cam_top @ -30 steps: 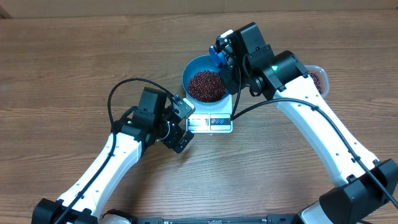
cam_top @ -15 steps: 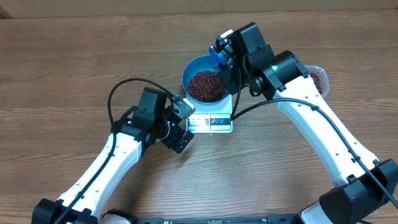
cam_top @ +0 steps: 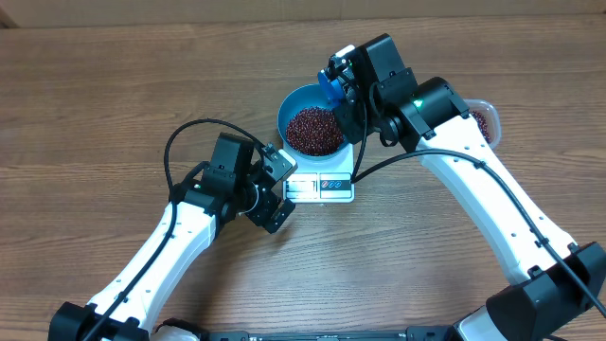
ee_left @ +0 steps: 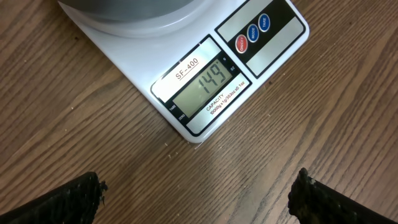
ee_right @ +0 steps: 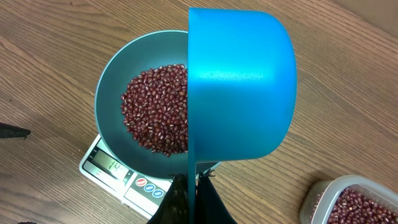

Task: Scoop item into bowl and weigh 150g on scale

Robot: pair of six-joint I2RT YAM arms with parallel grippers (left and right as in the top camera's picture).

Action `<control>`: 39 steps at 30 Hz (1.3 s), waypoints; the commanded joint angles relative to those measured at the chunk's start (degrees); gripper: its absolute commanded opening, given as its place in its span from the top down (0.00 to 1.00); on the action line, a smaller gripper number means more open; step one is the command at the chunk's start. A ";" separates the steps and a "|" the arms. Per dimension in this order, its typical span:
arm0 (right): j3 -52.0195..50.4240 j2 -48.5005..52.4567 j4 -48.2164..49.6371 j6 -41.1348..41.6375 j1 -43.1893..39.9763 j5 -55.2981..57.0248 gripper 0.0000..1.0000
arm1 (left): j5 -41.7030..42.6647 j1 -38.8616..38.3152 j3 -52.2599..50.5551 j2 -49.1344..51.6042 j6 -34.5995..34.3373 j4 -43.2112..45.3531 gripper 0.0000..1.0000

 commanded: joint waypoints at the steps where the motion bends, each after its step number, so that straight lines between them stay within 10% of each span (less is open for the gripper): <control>1: 1.64 -0.87 0.31 0.00 0.24 -1.07 0.96 | 0.48 -0.37 -0.31 0.28 0.44 0.15 0.00; 39: 1.66 -0.96 0.55 2.03 -5.53 -14.56 0.96 | 0.48 -0.39 -0.31 0.28 0.44 0.15 0.00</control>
